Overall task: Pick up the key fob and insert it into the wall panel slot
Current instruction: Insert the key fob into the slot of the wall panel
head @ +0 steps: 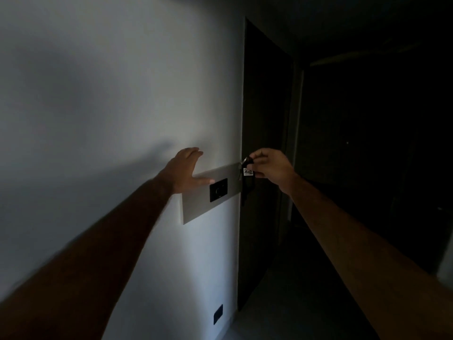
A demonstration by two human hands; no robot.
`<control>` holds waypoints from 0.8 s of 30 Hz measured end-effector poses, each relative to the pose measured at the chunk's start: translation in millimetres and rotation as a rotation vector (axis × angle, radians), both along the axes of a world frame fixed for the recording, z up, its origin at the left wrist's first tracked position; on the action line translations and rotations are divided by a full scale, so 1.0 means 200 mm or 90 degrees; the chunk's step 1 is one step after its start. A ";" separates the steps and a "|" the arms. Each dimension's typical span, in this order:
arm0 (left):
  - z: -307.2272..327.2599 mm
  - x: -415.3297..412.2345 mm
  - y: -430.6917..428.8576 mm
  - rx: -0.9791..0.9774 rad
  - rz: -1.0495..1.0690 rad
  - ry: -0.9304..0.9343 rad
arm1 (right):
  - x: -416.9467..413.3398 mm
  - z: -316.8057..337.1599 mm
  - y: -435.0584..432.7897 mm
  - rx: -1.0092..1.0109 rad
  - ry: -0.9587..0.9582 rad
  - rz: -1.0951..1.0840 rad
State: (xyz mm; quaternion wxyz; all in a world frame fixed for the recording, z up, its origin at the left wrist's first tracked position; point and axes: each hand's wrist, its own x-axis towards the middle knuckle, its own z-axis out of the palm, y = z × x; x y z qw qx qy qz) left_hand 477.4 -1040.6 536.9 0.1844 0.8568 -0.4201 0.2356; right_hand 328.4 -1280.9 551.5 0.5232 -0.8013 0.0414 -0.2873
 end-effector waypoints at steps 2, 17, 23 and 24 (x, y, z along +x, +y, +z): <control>0.01 0.05 -0.05 -0.001 0.007 0.009 | 0.07 0.01 -0.07 -0.009 0.012 0.015; 0.02 0.38 -0.50 -0.041 0.091 -0.029 | 0.54 0.00 -0.61 -0.033 0.037 0.098; -0.02 0.52 -0.62 -0.018 0.124 -0.023 | 0.75 -0.09 -0.76 -0.025 0.049 0.130; -0.02 0.55 -0.63 -0.011 0.131 -0.021 | 0.79 -0.09 -0.77 -0.026 0.050 0.134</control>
